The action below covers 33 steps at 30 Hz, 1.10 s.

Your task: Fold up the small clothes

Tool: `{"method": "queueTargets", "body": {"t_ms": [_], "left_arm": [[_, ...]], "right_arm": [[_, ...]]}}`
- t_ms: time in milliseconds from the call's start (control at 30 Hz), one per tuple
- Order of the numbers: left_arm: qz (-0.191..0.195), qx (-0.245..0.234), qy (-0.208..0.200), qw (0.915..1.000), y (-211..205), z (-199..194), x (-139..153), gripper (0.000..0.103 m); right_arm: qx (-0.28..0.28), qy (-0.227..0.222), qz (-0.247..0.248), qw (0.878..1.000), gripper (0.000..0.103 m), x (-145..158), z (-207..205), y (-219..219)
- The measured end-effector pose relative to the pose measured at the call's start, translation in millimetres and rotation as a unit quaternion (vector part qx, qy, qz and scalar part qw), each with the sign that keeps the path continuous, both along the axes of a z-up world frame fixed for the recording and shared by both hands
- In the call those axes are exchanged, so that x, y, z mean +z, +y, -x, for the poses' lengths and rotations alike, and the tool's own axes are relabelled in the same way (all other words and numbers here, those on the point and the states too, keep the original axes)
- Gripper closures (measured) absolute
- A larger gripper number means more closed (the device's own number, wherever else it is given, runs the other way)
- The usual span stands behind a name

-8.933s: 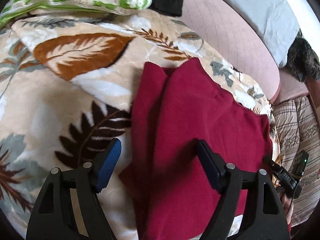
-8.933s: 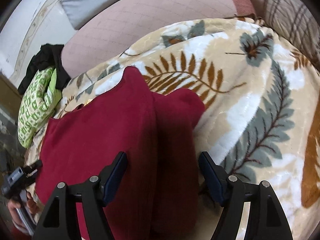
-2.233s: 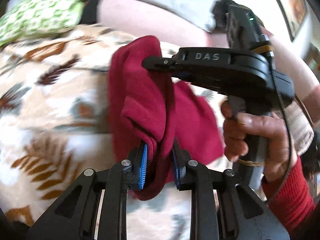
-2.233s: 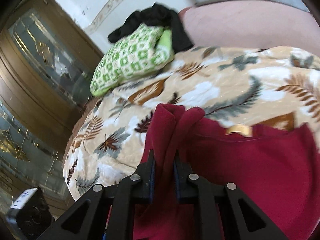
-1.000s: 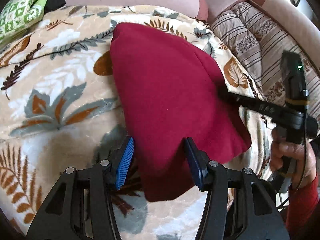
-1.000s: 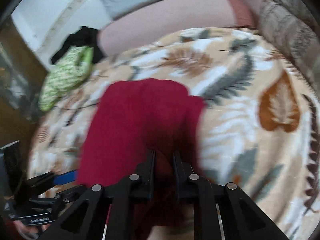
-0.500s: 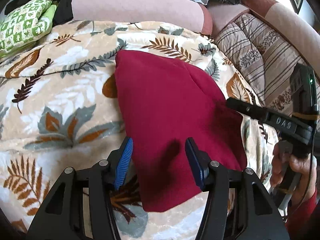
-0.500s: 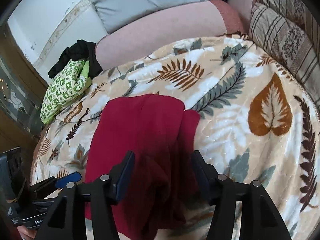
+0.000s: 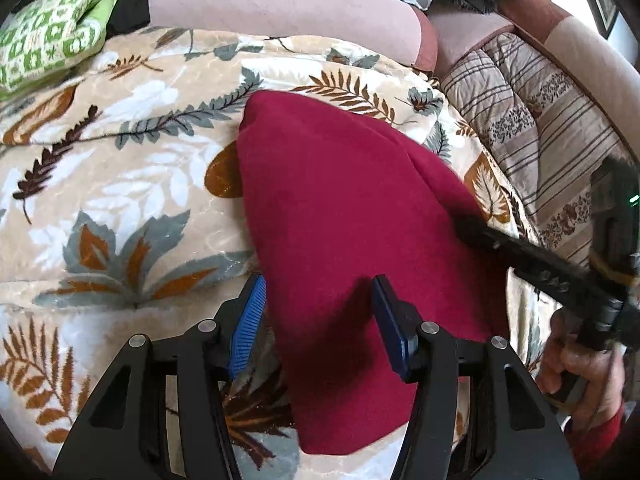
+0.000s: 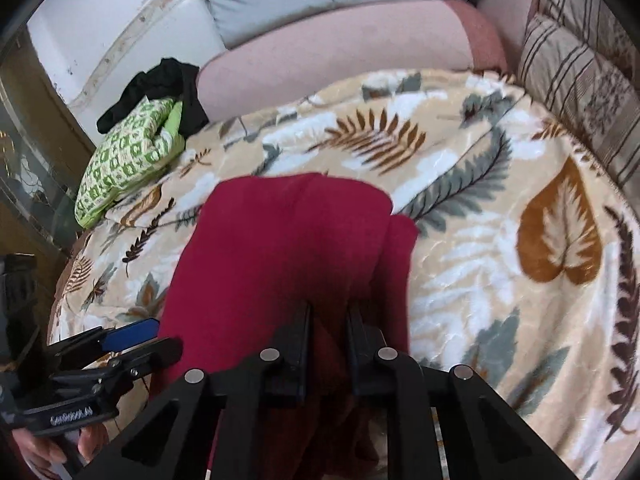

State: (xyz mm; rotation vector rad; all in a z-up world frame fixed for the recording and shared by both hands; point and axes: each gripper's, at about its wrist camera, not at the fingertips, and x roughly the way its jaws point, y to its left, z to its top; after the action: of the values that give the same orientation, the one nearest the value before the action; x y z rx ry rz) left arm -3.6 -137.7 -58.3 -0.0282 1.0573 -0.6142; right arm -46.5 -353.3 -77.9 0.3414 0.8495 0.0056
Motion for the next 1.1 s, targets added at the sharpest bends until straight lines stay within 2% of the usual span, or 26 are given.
{"method": "queueTargets", "body": {"t_ms": [33, 100, 167, 200, 233, 267, 300, 333, 433, 533, 567, 600, 667, 733, 833, 933, 1100], "left_arm": [[0.004, 0.003, 0.006, 1.0000, 0.5, -2.0, -2.4, 0.042], [0.015, 0.008, 0.019, 0.9997, 2.0, -6.2, -6.3, 0.042], [0.029, 0.012, 0.025, 0.9992, 4.8, -10.0, -9.4, 0.038], [0.035, 0.017, 0.026, 0.9989, 5.9, -13.6, -12.4, 0.035], [0.040, 0.021, 0.029, 0.9986, 6.2, -16.0, -14.9, 0.032], [0.046, 0.021, 0.033, 0.9981, 5.7, -18.8, -17.6, 0.032], [0.055, 0.018, 0.040, 0.9975, 4.2, -22.5, -21.3, 0.032], [0.061, 0.016, 0.046, 0.9970, 2.5, -25.7, -24.8, 0.032], [0.067, 0.014, 0.059, 0.9959, -4.8, -35.7, -36.4, 0.022], [0.071, 0.013, 0.075, 0.9946, -10.9, -43.9, -46.8, 0.021], [0.074, 0.012, 0.078, 0.9942, -11.8, -45.4, -48.6, 0.023], [0.074, 0.010, 0.076, 0.9943, -11.2, -46.2, -48.9, 0.026], [0.075, 0.005, 0.070, 0.9947, -8.3, -45.3, -43.9, 0.045], [0.081, 0.002, 0.072, 0.9941, 1.1, -44.2, -32.6, 0.056], [0.096, 0.012, 0.068, 0.9930, 28.2, -38.1, -10.6, 0.057], [0.083, 0.024, 0.057, 0.9946, 61.0, -27.0, 9.6, 0.057], [0.045, 0.055, 0.066, 0.9953, 99.6, -21.5, 1.6, 0.056]], "right_arm": [[-0.006, 0.012, 0.001, 1.000, 0.089, -7.5, -2.7, -3.2], [-0.006, 0.026, -0.008, 1.000, 0.089, -21.0, -6.5, -6.1], [-0.008, 0.012, -0.014, 1.000, 0.086, -18.3, -3.5, -8.2], [-0.010, 0.003, -0.014, 1.000, 0.069, -15.8, -2.2, -9.9], [-0.021, 0.000, -0.002, 1.000, 0.056, -14.6, -1.8, -11.6], [-0.029, -0.004, 0.006, 1.000, 0.037, -13.9, -2.4, -12.6], [-0.032, -0.009, 0.009, 0.999, 0.034, -14.4, -3.0, -14.5], [-0.027, -0.010, -0.001, 1.000, 0.034, -16.7, -5.3, -17.3], [-0.009, -0.004, -0.056, 0.998, 0.034, -30.3, -17.7, -25.2], [0.003, 0.017, -0.112, 0.994, 0.034, -52.1, -31.4, -32.9], [0.006, 0.017, -0.138, 0.990, 0.042, -57.5, -33.1, -34.2], [0.007, 0.013, -0.162, 0.987, 0.057, -60.8, -33.9, -34.7], [0.004, 0.003, -0.159, 0.987, 0.066, -56.0, -32.6, -29.4], [0.019, -0.006, -0.134, 0.991, 0.069, -38.8, -29.5, -16.7], [0.050, -0.027, -0.139, 0.989, 0.071, -12.6, -24.5, -0.6], [0.080, -0.042, -0.145, 0.985, 0.071, 6.2, -20.9, 24.5], [0.112, -0.022, -0.157, 0.981, 0.071, -5.5, -27.7, 71.2]]}}
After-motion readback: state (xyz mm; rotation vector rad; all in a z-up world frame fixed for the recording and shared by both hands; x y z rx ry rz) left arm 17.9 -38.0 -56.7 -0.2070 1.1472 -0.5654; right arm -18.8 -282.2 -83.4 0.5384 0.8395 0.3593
